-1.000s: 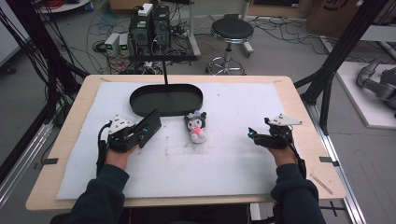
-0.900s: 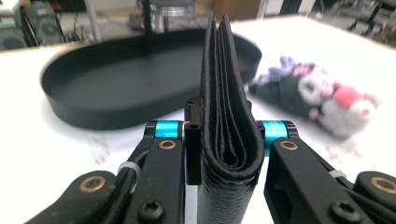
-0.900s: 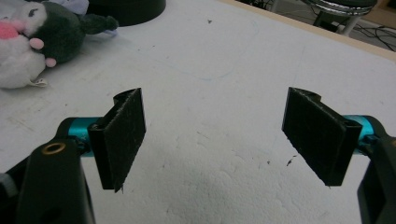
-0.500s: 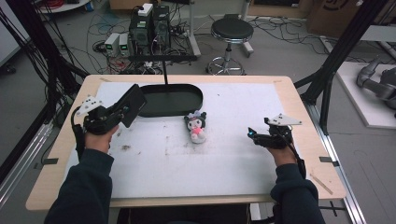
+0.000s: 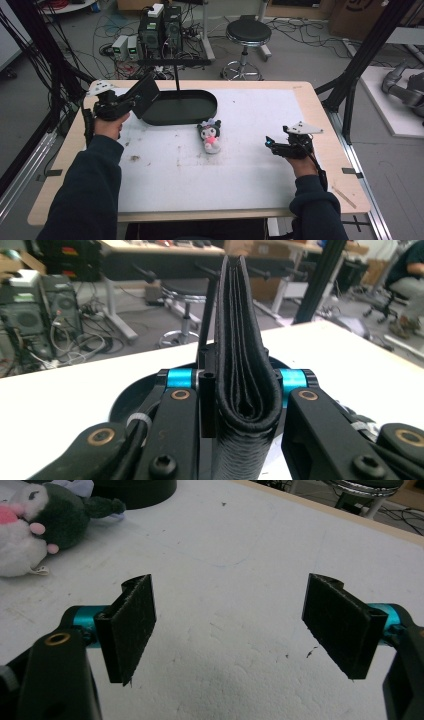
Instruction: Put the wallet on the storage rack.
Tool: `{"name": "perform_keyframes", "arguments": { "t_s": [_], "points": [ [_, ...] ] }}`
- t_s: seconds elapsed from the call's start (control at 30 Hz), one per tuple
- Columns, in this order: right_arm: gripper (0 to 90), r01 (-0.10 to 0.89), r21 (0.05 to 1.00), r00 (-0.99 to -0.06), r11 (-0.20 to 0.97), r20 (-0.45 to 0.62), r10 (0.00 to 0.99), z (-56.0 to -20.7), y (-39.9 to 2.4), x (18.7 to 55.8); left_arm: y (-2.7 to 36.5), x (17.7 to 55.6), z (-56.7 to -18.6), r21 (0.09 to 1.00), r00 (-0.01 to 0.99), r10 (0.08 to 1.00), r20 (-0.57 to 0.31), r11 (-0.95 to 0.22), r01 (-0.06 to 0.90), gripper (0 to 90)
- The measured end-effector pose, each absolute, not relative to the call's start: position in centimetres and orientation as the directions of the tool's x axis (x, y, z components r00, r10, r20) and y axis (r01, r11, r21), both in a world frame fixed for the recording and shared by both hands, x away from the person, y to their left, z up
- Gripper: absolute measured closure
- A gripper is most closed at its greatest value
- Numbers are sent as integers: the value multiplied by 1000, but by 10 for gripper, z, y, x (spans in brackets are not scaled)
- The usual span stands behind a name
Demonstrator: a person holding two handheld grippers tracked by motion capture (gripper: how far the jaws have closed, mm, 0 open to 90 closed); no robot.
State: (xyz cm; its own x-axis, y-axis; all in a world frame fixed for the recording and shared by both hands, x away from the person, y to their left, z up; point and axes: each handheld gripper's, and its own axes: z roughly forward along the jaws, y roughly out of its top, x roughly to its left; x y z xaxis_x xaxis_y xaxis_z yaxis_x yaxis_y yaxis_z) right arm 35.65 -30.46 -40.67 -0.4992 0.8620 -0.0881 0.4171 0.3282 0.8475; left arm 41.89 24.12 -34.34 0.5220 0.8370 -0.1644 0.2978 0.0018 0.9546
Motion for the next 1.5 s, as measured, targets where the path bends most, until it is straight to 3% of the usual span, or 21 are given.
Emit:
{"name": "perform_keyframes", "arguments": {
  "t_s": [0.53,1.1,1.2,1.23,1.27,1.3,1.4,1.5],
  "points": [
    [219,417,849,-496,324,-86,864,-406,-307,356,212,481,-384,925,586,788,-189,-57,375,769],
    [219,426,845,-494,323,-82,866,-407,-308,356,198,520,-417,829,495,807,-323,-12,559,756],
    [219,424,847,-495,322,-81,865,-407,-309,356,202,520,-416,822,425,858,-288,-6,569,615],
    [219,422,847,-495,322,-83,865,-407,-309,356,203,520,-416,817,420,860,-289,-7,577,610],
    [219,424,847,-495,321,-80,865,-407,-309,356,205,520,-416,810,421,859,-293,-11,586,635],
    [219,423,847,-495,323,-83,865,-407,-309,356,207,520,-415,803,425,849,-315,-1,596,738],
    [219,419,846,-499,329,-89,862,-407,-308,355,207,519,-414,785,411,836,-364,39,618,763],
    [219,419,847,-497,327,-87,863,-407,-308,355,213,521,-417,734,376,786,-490,140,664,770]
  ]
}}
